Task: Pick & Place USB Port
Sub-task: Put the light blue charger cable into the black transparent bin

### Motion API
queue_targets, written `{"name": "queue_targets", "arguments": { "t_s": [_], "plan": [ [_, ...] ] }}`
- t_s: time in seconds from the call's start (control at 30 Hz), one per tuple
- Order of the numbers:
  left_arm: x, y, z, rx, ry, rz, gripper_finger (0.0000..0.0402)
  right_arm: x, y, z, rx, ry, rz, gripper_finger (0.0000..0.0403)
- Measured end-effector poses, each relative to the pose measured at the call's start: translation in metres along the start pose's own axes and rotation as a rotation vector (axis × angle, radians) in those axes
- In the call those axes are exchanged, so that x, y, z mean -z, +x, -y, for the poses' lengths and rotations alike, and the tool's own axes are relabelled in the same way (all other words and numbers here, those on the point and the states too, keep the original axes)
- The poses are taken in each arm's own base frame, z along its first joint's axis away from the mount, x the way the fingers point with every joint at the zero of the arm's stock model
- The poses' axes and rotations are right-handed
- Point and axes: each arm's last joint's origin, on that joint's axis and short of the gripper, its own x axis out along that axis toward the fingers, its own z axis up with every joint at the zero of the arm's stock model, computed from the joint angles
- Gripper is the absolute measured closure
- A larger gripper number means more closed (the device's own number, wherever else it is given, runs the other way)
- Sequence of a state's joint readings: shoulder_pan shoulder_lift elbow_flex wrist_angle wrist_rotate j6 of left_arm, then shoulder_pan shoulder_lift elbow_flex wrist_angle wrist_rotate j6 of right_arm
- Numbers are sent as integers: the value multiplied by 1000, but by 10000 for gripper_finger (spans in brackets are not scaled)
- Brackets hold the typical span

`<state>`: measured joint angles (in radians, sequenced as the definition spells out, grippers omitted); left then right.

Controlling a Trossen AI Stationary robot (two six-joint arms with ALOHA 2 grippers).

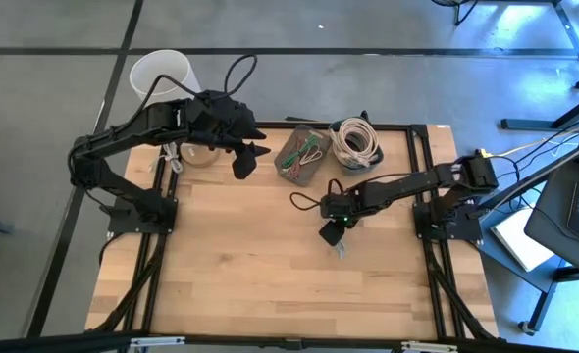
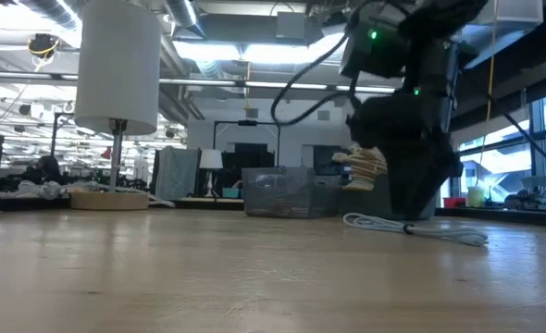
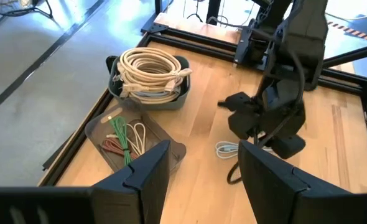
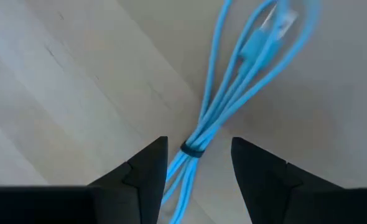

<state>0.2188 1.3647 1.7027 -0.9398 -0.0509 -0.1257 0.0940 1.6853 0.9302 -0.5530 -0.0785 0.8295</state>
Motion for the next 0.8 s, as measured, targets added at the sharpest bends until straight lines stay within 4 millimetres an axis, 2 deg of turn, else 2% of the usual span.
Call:
{"name": "queue_targets", "arguments": {
  "t_s": [0.1,0.27,0.37,0.5,0.53,0.8],
  "plan": [
    [0,0,0,0,0,0,219,0,14,-1,-2,2,-41,219],
    [0,0,0,19,1,-4,219,-1,21,-1,-10,8,-66,225],
    [0,0,1,26,8,-4,219,-1,21,0,1,10,-71,264],
    [0,0,1,25,9,-4,219,0,20,1,15,7,-74,369],
    [0,0,1,25,9,-4,219,0,20,1,13,3,-73,383],
    [0,0,1,25,9,-5,219,-2,15,-2,12,-13,-68,398]
  ]
}}
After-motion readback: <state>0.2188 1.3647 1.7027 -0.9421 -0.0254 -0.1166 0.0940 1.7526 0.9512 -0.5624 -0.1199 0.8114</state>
